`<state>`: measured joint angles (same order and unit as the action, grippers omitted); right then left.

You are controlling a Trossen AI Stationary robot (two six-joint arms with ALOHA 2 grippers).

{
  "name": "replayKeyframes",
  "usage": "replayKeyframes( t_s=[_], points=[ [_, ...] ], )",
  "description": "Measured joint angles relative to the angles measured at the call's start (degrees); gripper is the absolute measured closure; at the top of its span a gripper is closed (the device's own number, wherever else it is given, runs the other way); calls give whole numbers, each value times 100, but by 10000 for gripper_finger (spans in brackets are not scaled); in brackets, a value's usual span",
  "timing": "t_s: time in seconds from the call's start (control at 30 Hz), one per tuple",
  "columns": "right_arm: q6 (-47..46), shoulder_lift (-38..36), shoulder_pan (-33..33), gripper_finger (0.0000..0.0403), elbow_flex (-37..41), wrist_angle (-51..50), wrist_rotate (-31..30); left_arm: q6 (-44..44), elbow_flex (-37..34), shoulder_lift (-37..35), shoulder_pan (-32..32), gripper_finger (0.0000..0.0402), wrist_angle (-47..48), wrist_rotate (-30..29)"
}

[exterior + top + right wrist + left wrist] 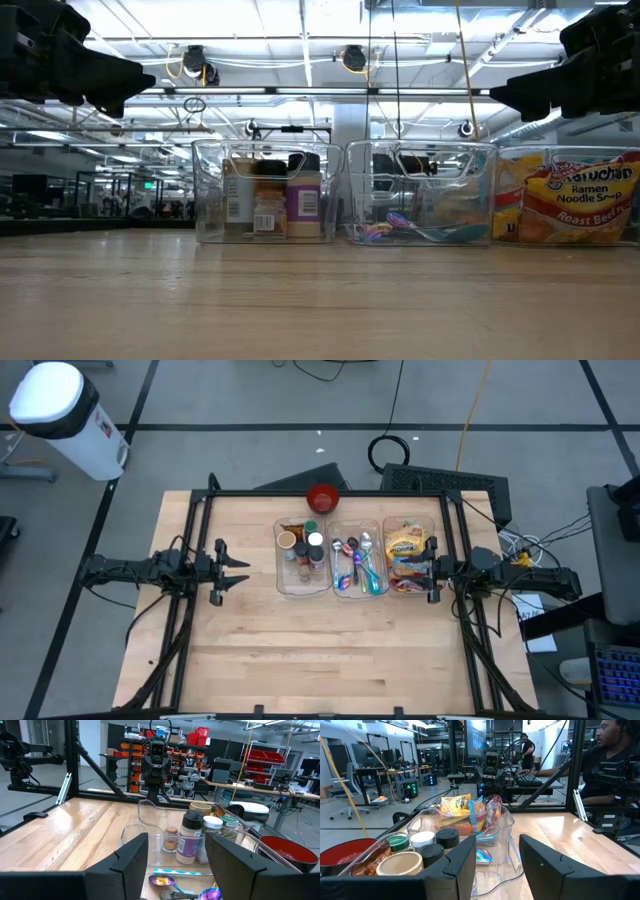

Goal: Pick & Place Food Item
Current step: Return to Home Position

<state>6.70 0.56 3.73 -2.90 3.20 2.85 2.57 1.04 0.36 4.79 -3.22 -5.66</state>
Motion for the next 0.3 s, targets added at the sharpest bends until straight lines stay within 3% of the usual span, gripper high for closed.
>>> replayKeyframes(
  t_s=[0.3],
  points=[
    [2, 0, 0, 215, 0, 1, 0, 0, 0, -1, -1, 243, 0, 1]
  ],
)
